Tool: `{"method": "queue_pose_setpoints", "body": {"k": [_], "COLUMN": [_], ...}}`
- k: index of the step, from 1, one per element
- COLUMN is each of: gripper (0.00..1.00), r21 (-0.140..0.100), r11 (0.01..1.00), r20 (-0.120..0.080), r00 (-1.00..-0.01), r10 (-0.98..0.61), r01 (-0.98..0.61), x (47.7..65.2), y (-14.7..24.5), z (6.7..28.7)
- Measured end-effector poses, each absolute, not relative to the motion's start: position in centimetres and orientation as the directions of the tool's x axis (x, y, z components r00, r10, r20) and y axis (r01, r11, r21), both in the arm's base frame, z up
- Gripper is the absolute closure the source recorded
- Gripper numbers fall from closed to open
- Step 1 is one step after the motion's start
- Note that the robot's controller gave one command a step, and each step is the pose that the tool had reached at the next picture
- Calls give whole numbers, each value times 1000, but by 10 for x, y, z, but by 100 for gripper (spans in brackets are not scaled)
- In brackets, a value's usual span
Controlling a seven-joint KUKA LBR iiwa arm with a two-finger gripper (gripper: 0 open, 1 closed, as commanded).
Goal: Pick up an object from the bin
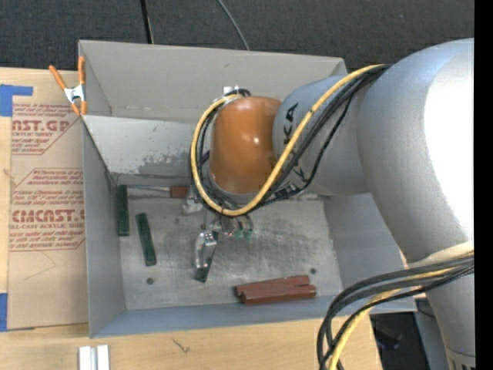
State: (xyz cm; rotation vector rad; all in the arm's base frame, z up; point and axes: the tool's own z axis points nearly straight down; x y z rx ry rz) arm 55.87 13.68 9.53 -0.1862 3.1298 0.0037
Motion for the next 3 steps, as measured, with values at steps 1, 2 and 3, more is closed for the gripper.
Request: {"method": "queue_pose_setpoints", "body": {"k": [1, 2, 3], "gripper": [0, 100, 0], "r21": [2, 0, 0], "r11": [978, 962, 962], "r20": [-6, -21, -18], "r00": [-978, -962, -962], "r10": [-210, -274, -273], "r01": [-210, -274, -273], "x": [568, 511, 510], "y": [125, 55, 55], "z": [90, 77, 76]}}
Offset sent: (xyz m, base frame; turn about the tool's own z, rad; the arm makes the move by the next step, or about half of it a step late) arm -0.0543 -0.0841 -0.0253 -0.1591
